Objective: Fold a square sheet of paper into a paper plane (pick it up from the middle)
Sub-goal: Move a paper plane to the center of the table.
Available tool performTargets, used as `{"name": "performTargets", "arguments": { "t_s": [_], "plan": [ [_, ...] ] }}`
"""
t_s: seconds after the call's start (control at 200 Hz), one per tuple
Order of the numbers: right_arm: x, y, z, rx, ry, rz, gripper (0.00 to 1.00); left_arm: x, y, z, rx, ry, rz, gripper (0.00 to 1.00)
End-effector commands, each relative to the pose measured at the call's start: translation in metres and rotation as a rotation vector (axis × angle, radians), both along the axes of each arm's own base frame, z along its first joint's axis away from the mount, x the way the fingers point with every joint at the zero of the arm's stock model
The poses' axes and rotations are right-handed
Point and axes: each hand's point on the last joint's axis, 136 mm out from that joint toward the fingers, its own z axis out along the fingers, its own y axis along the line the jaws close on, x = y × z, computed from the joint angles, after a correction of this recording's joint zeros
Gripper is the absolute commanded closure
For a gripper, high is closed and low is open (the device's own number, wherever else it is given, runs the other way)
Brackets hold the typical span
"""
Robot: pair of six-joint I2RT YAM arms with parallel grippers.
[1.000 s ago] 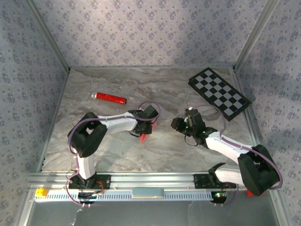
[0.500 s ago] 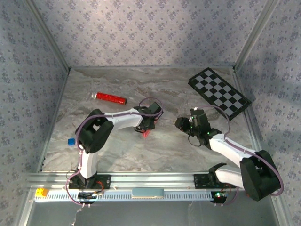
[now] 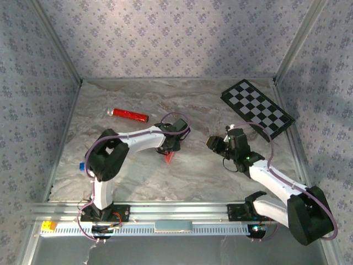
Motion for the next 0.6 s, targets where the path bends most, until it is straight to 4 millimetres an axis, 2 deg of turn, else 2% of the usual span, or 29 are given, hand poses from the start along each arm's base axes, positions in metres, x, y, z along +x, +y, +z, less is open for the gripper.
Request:
{"name": "performTargets", "arguments": {
  "t_s": [0.0,0.15,0.27,0.38,0.475,0.57,0.595],
  "plan": [
    [-0.003,-0.006,-0.006,-0.024,-0.002,-0.003,0.63,0.0,0.008,0.018,-0.004,-0.034,0.017,0.48],
    [-0.003,-0.007,-0.007,-0.028,0.002,-0.005,0.63,-0.002,0.01,0.026,-0.004,-0.045,0.015,0.48],
    [0.0,-0.011,-0.003,-0.056,-0.006,-0.009,0.63,-0.003,0.011,0.041,-0.017,-0.089,0.0,0.48],
    [0.006,-0.02,0.01,-0.097,-0.036,-0.011,0.62,-0.001,0.017,0.068,-0.02,-0.187,-0.018,0.45],
    [0.014,-0.034,0.027,-0.173,-0.072,-0.04,0.6,0.001,0.036,0.094,0.012,-0.29,-0.011,0.4],
    [0.026,-0.051,0.051,-0.305,-0.169,-0.067,0.44,0.004,0.063,0.124,0.065,-0.422,0.017,0.31],
    [0.03,-0.056,0.056,-0.349,-0.201,-0.077,0.28,0.004,0.072,0.129,0.088,-0.455,0.025,0.27]
  ]
}}
